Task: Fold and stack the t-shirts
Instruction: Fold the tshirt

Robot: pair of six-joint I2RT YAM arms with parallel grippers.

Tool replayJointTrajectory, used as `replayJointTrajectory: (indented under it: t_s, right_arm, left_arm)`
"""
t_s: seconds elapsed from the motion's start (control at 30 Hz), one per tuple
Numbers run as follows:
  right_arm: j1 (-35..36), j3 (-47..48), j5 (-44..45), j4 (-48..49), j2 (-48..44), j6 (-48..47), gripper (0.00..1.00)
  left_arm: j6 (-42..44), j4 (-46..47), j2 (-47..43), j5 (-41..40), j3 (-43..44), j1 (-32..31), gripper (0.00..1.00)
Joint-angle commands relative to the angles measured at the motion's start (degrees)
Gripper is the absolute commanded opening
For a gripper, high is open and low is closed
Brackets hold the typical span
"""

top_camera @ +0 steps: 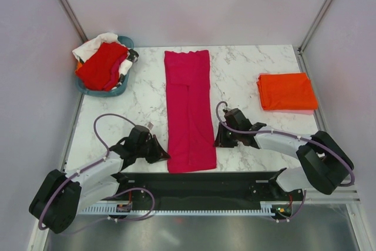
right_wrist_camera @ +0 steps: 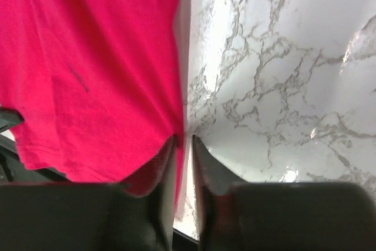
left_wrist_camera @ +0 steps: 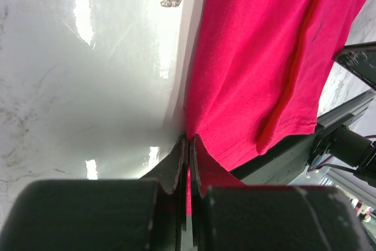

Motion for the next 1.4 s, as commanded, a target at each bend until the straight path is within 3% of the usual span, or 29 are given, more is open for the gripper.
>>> replayJointTrajectory:
  t_s: [0.0, 0.13, 0.23, 0.43, 0.83, 0.87, 1.0, 1.17, 1.37]
  right_arm:
    - [-0.27, -2.27, -2.33, 0.28, -2.41, -0.37, 0.36]
    - [-0.27, -4.55, -7.78, 1.17, -5.75, -0.28, 0.48]
    - [-0.27, -5.78, -10.94, 0.90, -7.69, -0.28, 0.49]
    - [0.69, -8.16, -14.99, -1.20, -9.01, 0.25, 0.45]
    - [4.38, -9.56, -19.48, -0.59, -7.78, 1.30, 0.33]
    - [4.65, -9.65, -20.00, -0.33, -7.69, 1.57, 0.29]
    - [5.00, -9.83, -20.62, 0.03, -7.43, 2.09, 0.00]
    - [5.18, -10.80, -20.88, 0.99, -9.01, 3.33, 0.00]
    - [5.18, -10.71, -20.80, 0.29, -11.38, 3.68, 0.00]
  left_arm:
    - [-0.62, -2.60, -0.17, -0.30, -1.50, -0.35, 0.02]
    - [-0.10, -2.95, -0.17, 2.51, -1.06, -0.44, 0.29]
    - [-0.53, -4.00, -0.61, 3.75, -0.98, -0.70, 0.43]
    - [-0.53, -7.61, -1.84, 4.89, -0.36, -1.14, 0.49]
    - [-1.33, -8.05, -1.14, 7.26, -0.45, -2.90, 0.35]
    - [-1.24, -7.88, -0.88, 7.44, -0.53, -3.07, 0.33]
    - [-0.71, -7.88, -0.53, 8.06, -0.45, -3.34, 0.16]
    - [-0.80, -7.88, -1.31, 9.28, -0.53, -3.42, 0.03]
    - [-1.32, -9.02, -3.86, 11.04, -0.71, -3.51, 0.02]
